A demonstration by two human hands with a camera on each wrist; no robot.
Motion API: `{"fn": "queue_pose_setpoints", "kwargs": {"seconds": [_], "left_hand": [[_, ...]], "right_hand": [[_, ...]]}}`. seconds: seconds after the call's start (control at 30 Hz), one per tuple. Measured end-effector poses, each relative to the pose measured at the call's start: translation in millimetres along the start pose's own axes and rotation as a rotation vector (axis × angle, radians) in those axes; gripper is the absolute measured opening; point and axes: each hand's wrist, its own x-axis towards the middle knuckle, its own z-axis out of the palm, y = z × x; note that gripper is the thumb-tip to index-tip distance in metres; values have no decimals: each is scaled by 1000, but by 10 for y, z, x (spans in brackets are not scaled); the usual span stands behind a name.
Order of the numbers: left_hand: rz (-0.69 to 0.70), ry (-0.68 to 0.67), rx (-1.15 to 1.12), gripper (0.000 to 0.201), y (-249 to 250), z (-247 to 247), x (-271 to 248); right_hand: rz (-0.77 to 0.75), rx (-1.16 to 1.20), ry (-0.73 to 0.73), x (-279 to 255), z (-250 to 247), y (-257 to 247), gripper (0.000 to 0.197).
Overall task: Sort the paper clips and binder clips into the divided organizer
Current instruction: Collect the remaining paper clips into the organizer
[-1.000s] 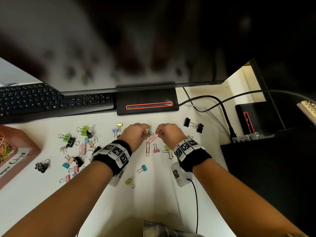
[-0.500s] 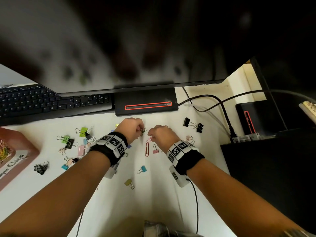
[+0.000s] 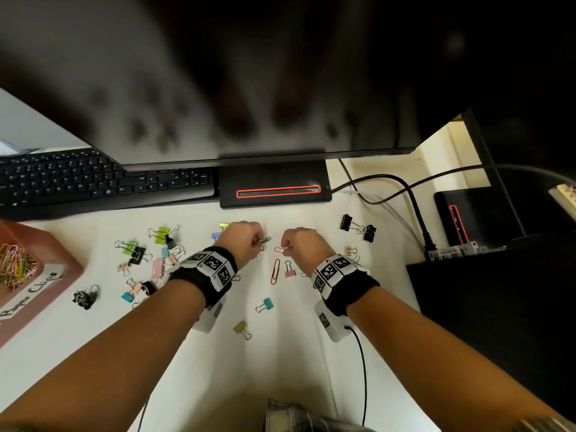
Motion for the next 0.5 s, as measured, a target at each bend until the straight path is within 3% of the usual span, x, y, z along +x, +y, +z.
{"fn": "queue_pose_setpoints", "kwargs": {"seconds": [0.1, 0.23, 0.4, 0.5], "left_hand": [[-31, 101, -204, 6, -43, -79, -106], [-46, 340, -278, 4, -222, -360, -323], [-101, 440, -400, 8, -755, -726, -815], [-127, 492, -402, 11, -1157, -957, -1187]], "right_hand": [[23, -62, -63, -21, -13, -25, 24], [-7, -106, -36, -90, 14, -78, 26], [27, -69, 12, -168, -61, -181, 21], [-12, 30, 128, -193, -161, -533, 10]]}}
